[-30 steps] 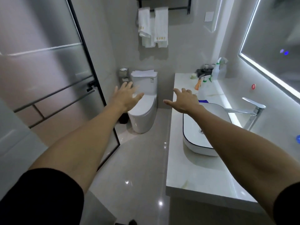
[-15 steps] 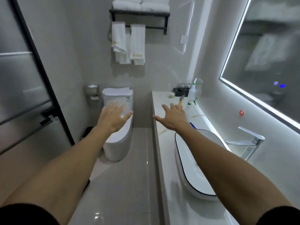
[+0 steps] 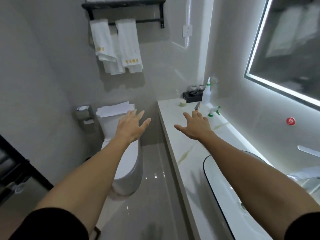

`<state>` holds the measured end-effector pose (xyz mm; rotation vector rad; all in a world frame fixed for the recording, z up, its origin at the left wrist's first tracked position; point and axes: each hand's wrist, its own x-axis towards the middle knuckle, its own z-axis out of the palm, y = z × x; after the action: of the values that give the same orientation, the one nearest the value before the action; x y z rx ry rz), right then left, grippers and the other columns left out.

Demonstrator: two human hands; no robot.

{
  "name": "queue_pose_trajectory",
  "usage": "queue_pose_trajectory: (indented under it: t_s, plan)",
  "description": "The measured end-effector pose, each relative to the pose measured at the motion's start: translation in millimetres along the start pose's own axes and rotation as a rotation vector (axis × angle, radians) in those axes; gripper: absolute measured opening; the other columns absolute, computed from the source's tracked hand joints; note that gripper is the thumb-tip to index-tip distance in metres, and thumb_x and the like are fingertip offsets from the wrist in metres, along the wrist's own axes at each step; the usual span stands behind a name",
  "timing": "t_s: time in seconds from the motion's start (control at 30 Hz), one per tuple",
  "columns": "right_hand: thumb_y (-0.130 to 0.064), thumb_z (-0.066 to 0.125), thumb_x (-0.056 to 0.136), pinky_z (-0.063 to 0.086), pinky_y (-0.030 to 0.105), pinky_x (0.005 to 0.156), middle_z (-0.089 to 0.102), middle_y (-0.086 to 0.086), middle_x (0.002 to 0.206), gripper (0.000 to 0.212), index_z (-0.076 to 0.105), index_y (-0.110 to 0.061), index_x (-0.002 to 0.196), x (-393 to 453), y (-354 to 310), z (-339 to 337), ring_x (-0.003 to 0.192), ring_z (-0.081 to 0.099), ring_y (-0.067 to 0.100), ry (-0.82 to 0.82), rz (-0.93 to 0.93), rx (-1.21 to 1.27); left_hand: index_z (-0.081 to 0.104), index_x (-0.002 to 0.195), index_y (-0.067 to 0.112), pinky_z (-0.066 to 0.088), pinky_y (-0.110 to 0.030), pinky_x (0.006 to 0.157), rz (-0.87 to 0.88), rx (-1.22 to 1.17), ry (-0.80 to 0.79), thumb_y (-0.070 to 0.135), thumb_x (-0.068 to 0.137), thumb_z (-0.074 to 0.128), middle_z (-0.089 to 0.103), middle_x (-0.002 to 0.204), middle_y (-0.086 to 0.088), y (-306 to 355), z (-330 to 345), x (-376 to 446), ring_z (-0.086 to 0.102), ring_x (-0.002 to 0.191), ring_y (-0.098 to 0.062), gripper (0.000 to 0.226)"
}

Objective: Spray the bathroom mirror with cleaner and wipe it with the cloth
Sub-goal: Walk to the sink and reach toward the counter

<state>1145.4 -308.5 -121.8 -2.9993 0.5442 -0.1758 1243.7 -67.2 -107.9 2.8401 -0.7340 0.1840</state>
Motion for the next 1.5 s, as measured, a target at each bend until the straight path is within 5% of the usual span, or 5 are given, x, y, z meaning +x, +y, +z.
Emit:
queue_pose_trajectory:
  t_s: [0.4, 0.7, 0.93, 1.27, 1.5]
  plan:
    - [-0.073, 0.036, 0.091, 0.022, 0.051, 0.117, 0.028, 0.015, 0.159, 0.08, 0.027, -0.025, 0.153, 156.6, -2.2, 8.7, 0.147, 0.023, 0.034, 0.015, 0.128, 0.066, 0.02, 0.156, 0.032, 0.008, -0.047, 0.124, 0.166, -0.026, -0.08, 0.064, 0.099, 0.022, 0.013, 0.165, -0.001, 0.6, 31.4, 191.6, 0.007, 0.153, -0.021, 0.065]
    - [-0.07, 0.042, 0.091, 0.03, 0.047, 0.111, 0.04, 0.013, 0.15, 0.078, 0.029, -0.023, 0.151, 229.0, 22.5, -10.2, 0.14, 0.033, 0.033, 0.103, 0.409, 0.029, 0.027, 0.155, 0.023, 0.014, -0.045, 0.12, 0.393, -0.183, -0.101, 0.054, 0.101, 0.033, 0.021, 0.163, -0.007, -5.6, 43.9, 334.1, 0.016, 0.15, -0.024, 0.062]
    - [-0.071, 0.043, 0.09, 0.029, 0.047, 0.113, 0.035, 0.013, 0.154, 0.08, 0.029, -0.024, 0.152, 225.5, 59.0, -40.0, 0.142, 0.031, 0.032, 0.183, 0.643, -0.063, 0.038, 0.148, 0.025, 0.037, -0.045, 0.107, 0.727, -0.266, -0.006, 0.055, 0.099, 0.031, 0.048, 0.142, -0.006, 84.5, 43.3, 402.6, 0.038, 0.135, -0.025, 0.058]
    - [-0.072, 0.04, 0.091, 0.024, 0.049, 0.119, 0.019, 0.014, 0.163, 0.082, 0.024, -0.022, 0.154, 164.0, 169.9, -59.7, 0.149, 0.017, 0.032, 0.276, 0.947, -0.163, 0.027, 0.154, 0.028, 0.017, -0.044, 0.122, 1.01, -0.428, -0.122, 0.057, 0.1, 0.033, 0.022, 0.163, -0.003, 252.3, 79.4, 408.9, 0.017, 0.151, -0.021, 0.062]
    - [-0.072, 0.041, 0.09, 0.026, 0.048, 0.118, 0.02, 0.012, 0.163, 0.084, 0.024, -0.021, 0.154, 148.4, 221.5, -46.1, 0.15, 0.018, 0.03, 0.351, 1.057, -0.138, 0.039, 0.148, 0.031, 0.038, -0.039, 0.111, 1.124, -0.572, -0.079, 0.061, 0.094, 0.044, 0.044, 0.152, 0.005, 324.0, 101.8, 391.1, 0.042, 0.139, -0.021, 0.061]
